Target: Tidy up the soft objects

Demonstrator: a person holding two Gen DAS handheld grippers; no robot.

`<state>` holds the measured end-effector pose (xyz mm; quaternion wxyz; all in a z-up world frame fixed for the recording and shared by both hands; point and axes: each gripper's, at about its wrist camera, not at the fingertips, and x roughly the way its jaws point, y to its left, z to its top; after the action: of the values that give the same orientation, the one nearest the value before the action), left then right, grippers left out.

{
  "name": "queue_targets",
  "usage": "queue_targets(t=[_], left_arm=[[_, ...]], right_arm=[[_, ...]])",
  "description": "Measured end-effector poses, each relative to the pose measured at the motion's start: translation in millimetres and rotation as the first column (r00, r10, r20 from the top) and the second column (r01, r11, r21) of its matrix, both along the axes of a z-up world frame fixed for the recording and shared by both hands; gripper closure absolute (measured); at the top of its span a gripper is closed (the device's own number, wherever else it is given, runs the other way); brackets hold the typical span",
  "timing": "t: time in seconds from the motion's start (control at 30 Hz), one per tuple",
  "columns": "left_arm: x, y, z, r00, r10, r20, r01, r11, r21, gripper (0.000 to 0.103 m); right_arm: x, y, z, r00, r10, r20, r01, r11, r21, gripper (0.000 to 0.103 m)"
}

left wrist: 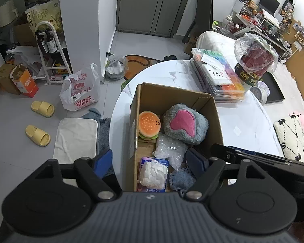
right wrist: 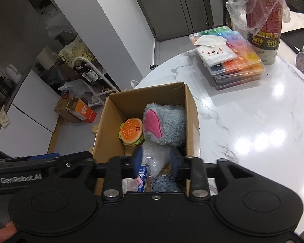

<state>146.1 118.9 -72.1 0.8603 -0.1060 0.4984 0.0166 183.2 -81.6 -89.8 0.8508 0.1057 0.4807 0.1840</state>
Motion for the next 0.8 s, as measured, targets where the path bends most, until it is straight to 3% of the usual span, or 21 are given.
queue_targets(t=[0.33, 0.5, 0.6, 0.8], left_arm=[[-19.4, -14.8, 22.4, 0.998, -0.044, 0.037, 0.043, 0.998, 0.036, 0.010], [-34.1, -21.6, 40.5, 0.995, -0.049, 0.092, 0.044, 0.997, 0.059, 0.003], [-43.4, -26.3, 47.6, 0.992, -0.052, 0.114, 0.044, 0.997, 0.071, 0.000], [-62.9, -33.7, 55.2, 0.988, -0.060, 0.144, 0.052, 0.997, 0.064, 0.000]], right_arm=[[-16.5, -18.5, 22.8, 0.999, -0.011, 0.037, 0.010, 1.000, 0.012, 0.032], [-30.4, -36.8, 38.5, 0.997, -0.025, 0.068, 0.023, 1.000, 0.017, 0.009], [-41.8, -47.5, 50.9, 0.994, -0.030, 0.102, 0.030, 1.000, 0.005, 0.001], [-64.7, -63.9, 72.6, 0.987, -0.029, 0.155, 0.031, 0.999, -0.009, 0.000]])
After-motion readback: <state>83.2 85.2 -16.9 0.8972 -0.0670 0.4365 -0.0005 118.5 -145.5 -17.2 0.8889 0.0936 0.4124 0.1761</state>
